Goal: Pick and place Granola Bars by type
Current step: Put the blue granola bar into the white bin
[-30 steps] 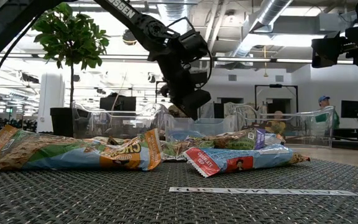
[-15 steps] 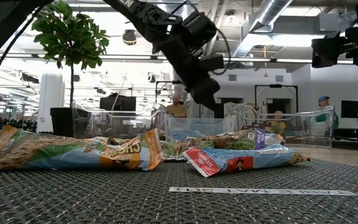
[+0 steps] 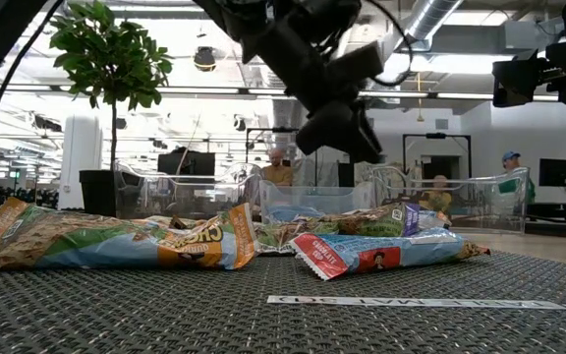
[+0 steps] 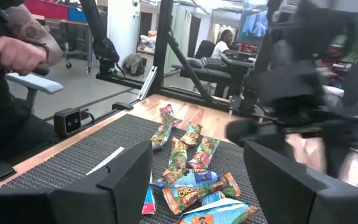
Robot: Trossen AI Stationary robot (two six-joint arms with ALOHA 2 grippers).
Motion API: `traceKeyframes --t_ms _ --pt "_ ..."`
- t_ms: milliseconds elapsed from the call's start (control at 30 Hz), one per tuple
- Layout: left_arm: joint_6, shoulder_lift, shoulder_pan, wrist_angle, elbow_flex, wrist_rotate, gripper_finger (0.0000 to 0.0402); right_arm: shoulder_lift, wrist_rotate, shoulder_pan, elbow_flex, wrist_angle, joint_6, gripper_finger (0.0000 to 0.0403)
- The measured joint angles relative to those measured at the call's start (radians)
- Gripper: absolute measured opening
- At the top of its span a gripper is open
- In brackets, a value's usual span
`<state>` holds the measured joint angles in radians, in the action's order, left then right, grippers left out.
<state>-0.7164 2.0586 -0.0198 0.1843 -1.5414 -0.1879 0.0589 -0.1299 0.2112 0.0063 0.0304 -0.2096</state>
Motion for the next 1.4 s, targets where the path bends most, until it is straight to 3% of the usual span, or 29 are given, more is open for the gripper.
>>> traceKeyframes --t_ms 233,733,1000,1233,1400 --pt "-0.034 0.0 0.075 0.107 0.0 0.044 0.013 0.0 0.0 0.0 0.0 0.0 0.0 0.0249" --pt "0.058 0.0 0.231 0.336 0.0 0.147 0.013 0.0 0.0 0.0 0.0 0.0 0.0 0.0249" --pt "0.085 0.0 0.252 0.276 0.06 0.147 0.013 0.0 0.0 0.0 0.0 0.0 0.0 0.0249" --pt "0.075 0.0 0.253 0.188 0.121 0.037 0.013 0.0 0.0 0.0 0.0 0.0 0.0 0.0249" --pt "0.077 0.0 0.253 0.19 0.131 0.054 0.013 0.0 0.0 0.0 0.0 0.0 0.0 0.0249"
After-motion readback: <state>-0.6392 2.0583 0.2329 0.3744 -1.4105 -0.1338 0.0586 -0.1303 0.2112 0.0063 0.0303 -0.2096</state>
